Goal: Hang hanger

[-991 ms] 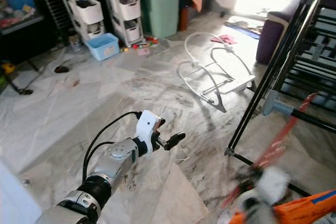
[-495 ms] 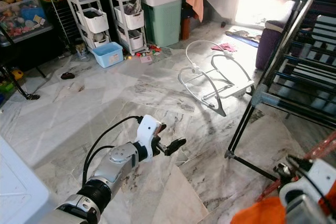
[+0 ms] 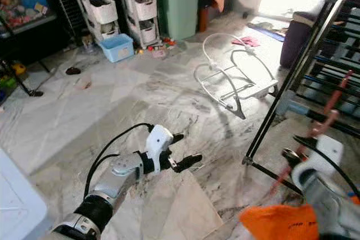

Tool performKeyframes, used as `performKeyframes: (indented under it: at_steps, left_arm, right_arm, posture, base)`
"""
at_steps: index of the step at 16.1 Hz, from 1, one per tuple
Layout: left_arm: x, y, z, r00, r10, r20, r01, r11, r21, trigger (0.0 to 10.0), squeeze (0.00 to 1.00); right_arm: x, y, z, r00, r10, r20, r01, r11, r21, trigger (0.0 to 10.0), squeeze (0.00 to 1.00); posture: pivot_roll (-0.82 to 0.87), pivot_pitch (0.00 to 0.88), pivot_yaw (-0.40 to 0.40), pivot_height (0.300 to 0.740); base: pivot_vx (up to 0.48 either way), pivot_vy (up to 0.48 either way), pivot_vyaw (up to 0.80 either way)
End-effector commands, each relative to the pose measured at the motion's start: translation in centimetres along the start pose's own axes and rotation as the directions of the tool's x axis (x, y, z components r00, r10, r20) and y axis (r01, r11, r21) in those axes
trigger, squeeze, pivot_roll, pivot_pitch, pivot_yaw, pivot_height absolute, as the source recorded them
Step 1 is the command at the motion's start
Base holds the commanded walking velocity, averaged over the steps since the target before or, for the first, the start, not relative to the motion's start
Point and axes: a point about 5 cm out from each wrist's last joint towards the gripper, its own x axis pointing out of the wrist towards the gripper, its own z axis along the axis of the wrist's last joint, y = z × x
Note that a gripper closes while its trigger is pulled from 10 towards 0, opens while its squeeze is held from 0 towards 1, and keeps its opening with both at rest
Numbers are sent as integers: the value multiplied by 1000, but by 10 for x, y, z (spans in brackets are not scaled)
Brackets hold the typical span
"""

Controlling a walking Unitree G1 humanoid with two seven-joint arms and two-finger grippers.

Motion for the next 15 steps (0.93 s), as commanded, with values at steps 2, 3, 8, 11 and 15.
performKeyframes:
  at_steps: [2, 3, 8, 11, 15]
  left_arm:
    - [-4, -1, -1, 1000, -2, -3, 2, 1000, -4, 10000, 0]
    - [-5, -6, -2, 1000, -29, -7, 29, 1000, -1, 10000, 0]
    - [-10, -3, -1, 999, -43, -9, 43, 999, 10, 10000, 0]
    - [-11, -6, 0, 999, -49, -13, 49, 999, 8, 10000, 0]
    - [-11, -7, -1, 998, -60, -18, 60, 998, 5, 10000, 0]
  right_arm:
    - [6, 4, 8, 999, 45, -20, -45, 999, 15, 10000, 0]
    - [10, 7, 14, 996, 80, -43, -77, 995, 64, 10000, 0]
    - [20, -4, 10, 995, 69, -66, -52, 973, 223, 10000, 0]
    - [22, -18, -12, 992, 26, -127, 10, 961, 277, 10000, 0]
    - [19, -32, -27, 988, 7, -157, 41, 952, 302, 10000, 0]
  posture:
    - [-68, 61, 5, 740]
    - [-68, 64, 5, 740]
    - [-62, 73, 4, 740]
    - [-62, 73, 8, 740]
    - [-65, 76, 10, 740]
  base:
    - [0, 0, 0]
    - [0, 0, 0]
    - [0, 0, 0]
    - [0, 0, 0]
    - [0, 0, 0]
